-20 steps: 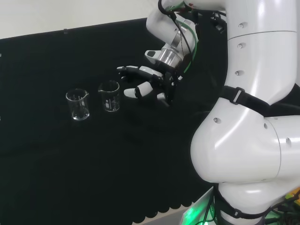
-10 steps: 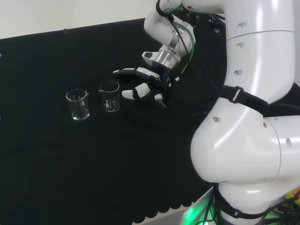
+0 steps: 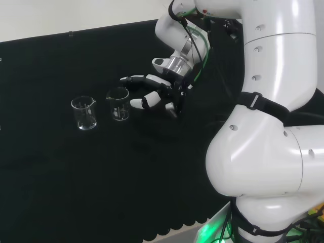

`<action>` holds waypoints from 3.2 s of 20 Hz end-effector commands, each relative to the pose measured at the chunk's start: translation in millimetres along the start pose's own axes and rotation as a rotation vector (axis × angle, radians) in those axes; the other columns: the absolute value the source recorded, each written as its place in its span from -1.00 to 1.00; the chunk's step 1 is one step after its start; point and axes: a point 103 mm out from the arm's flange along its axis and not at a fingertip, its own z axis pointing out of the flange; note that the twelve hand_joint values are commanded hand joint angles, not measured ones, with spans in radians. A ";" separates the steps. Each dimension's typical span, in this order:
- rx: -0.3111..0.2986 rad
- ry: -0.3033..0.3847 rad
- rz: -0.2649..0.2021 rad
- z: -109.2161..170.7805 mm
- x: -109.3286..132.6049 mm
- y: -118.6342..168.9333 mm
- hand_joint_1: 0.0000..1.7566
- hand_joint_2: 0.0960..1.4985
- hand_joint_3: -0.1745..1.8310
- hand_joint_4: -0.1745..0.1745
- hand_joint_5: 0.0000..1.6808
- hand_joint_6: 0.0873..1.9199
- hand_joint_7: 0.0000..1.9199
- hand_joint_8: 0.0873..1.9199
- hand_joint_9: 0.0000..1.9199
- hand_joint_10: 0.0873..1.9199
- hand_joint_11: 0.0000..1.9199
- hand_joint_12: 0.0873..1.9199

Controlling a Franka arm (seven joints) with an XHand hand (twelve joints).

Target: Pick up the beaker on the right.

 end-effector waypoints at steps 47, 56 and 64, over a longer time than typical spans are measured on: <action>0.020 0.028 -0.029 36.0 -3.9 30.8 0.03 -0.71 0.10 -0.20 -0.50 -1.00 -0.67 -0.47 -0.64 -0.47 -1.00 0.09; 0.031 0.019 -0.022 38.6 -2.3 33.5 0.03 -0.71 0.10 -0.20 -0.48 -1.00 -0.67 -0.47 -0.63 -0.47 -1.00 0.10; 0.017 0.020 -0.033 41.9 -1.0 36.5 0.04 -0.71 0.10 -0.20 -0.47 -1.00 -0.66 -0.47 -0.62 -0.47 -1.00 0.11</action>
